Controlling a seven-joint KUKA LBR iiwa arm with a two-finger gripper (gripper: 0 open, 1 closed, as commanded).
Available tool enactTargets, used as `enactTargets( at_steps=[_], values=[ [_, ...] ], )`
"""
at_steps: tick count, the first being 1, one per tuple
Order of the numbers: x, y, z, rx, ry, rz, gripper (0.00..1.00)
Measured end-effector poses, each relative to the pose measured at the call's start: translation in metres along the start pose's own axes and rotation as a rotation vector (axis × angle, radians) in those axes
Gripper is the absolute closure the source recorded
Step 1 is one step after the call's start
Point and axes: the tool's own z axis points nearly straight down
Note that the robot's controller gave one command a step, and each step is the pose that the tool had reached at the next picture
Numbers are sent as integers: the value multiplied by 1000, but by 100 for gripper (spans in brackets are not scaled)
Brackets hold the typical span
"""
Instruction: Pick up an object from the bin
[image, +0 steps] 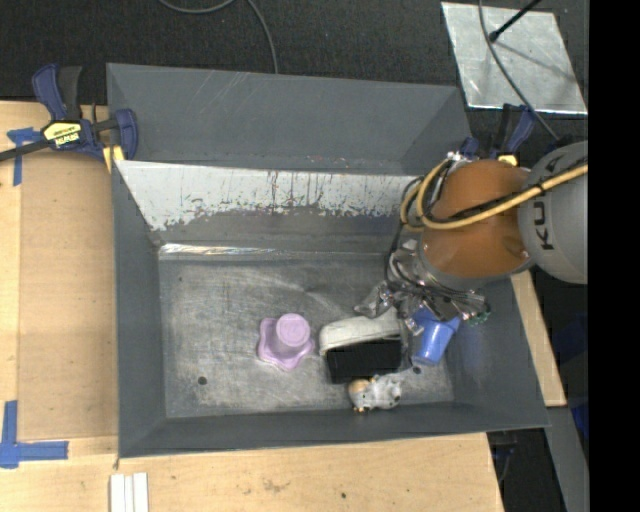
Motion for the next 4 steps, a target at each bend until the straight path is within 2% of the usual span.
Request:
enactTargets(
  at_steps=[1, 2, 3, 4],
  values=[
    [0, 0, 0, 0, 0, 0, 100],
    [-7, -4, -102, -10, 11, -54, 100],
    [-7, -4, -102, -10, 11, -54, 100],
    [-11, 1, -133, -12, 14, -81, 100]
  ],
)
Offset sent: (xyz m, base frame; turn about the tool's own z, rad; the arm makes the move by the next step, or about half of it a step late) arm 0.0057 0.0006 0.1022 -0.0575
